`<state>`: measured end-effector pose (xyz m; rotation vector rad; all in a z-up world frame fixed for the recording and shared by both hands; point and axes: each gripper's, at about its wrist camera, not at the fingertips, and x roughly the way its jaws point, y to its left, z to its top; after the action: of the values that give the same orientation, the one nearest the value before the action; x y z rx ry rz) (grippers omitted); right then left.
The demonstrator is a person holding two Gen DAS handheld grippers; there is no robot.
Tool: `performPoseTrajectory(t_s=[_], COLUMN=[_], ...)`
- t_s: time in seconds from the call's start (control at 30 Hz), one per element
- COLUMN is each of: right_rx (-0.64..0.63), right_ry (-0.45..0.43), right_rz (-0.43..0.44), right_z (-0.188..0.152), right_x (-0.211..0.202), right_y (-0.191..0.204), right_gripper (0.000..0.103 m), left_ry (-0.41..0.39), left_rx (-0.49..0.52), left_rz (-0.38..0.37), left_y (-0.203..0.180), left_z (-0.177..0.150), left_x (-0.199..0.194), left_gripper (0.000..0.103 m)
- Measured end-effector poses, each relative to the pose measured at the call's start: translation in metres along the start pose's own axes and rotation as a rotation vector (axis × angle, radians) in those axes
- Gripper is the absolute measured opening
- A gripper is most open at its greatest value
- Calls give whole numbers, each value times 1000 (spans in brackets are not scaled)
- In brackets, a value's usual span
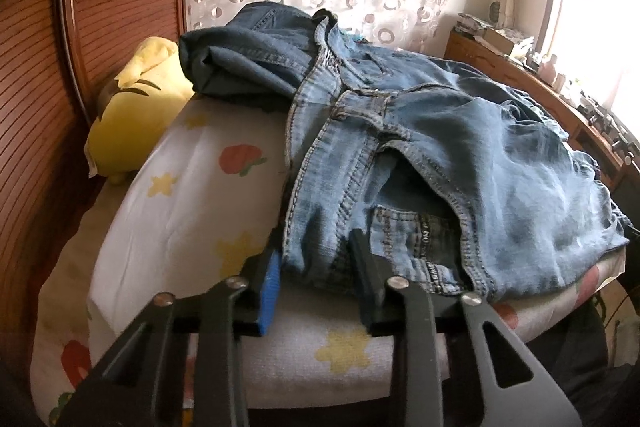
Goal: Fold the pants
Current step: 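Close right tool on the leg hem while left tool grips the waistband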
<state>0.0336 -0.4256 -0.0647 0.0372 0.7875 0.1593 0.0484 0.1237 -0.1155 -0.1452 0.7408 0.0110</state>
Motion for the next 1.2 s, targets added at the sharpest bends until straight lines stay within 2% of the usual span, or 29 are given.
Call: performPoseTrajectory(t_s=[0.07, 0.17, 0.33, 0.4, 0.5, 0.67, 0.93, 1.2], right_rx=[-23, -28, -51, -59, -65, -94, -133, -173], right_ry=[-7, -41, -105, -134, -176, -248, -323, -288], right_rz=[-13, -6, 2, 2, 10, 6, 1, -4], right_z=[2, 8, 25, 33, 46, 66, 97, 105], right_x=[-3, -10, -26, -33, -45, -66, -88, -60], right_y=[4, 5, 9, 11, 13, 18, 24, 32], right_gripper=[15, 15, 14, 14, 13, 13, 9, 8], left_ry=[-16, -51, -134, -144, -198, -256, -278, -258], left_rx=[1, 4, -6, -4, 27, 22, 10, 20], left_rz=[-7, -7, -29, -43, -38, -37, -32, -23], left_y=[-2, -6, -11, -13, -22, -22, -14, -17], left_z=[2, 6, 22, 28, 35, 46, 54, 60], left_x=[-4, -14, -40, -48, -68, -89, -99, -86], left_gripper=[17, 14, 14, 14, 14, 14, 13, 13])
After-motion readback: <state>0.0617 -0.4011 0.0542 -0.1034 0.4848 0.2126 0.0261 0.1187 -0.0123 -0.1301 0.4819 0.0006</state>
